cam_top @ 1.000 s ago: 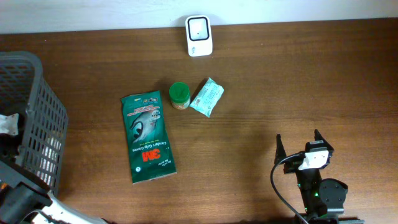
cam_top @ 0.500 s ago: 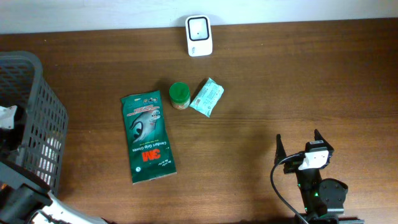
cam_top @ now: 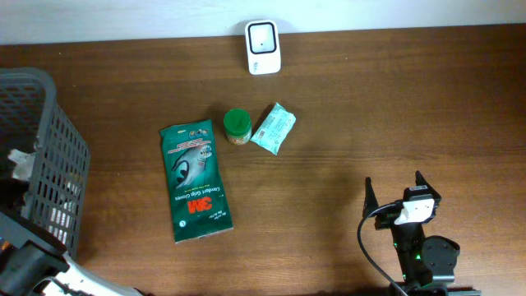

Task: Scan the item barcode
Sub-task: 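Reach into the basket and grasp the gold-capped white tube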

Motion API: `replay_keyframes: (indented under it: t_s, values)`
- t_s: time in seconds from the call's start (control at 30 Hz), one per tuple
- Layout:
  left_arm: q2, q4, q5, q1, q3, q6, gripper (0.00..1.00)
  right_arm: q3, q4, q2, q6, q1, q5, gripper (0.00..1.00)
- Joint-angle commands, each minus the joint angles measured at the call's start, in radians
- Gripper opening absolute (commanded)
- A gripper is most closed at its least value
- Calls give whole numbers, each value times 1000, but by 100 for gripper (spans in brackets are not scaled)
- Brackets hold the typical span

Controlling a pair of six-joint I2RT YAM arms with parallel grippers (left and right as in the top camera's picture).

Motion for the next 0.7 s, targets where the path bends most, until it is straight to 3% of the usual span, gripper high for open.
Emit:
replay_keyframes:
  t_s: [0.0, 0.1, 0.37, 0.53, 0.67]
  values:
    - [28, 51, -12, 0, -45, 17, 66, -5, -4, -5, 11, -3, -12, 98]
    - [28, 75, -13, 1, -51, 17, 61, -5, -4, -5, 11, -3, -12, 98]
    - [28, 152, -12, 0, -51, 16, 11, -5, -4, -5, 11, -3, -12, 98]
    - [28, 176, -12, 0, -40, 2, 2, -5, -4, -5, 11, -3, -12, 98]
    - [27, 193, -12, 0, 10, -105, 0, -5, -4, -5, 11, -3, -12, 98]
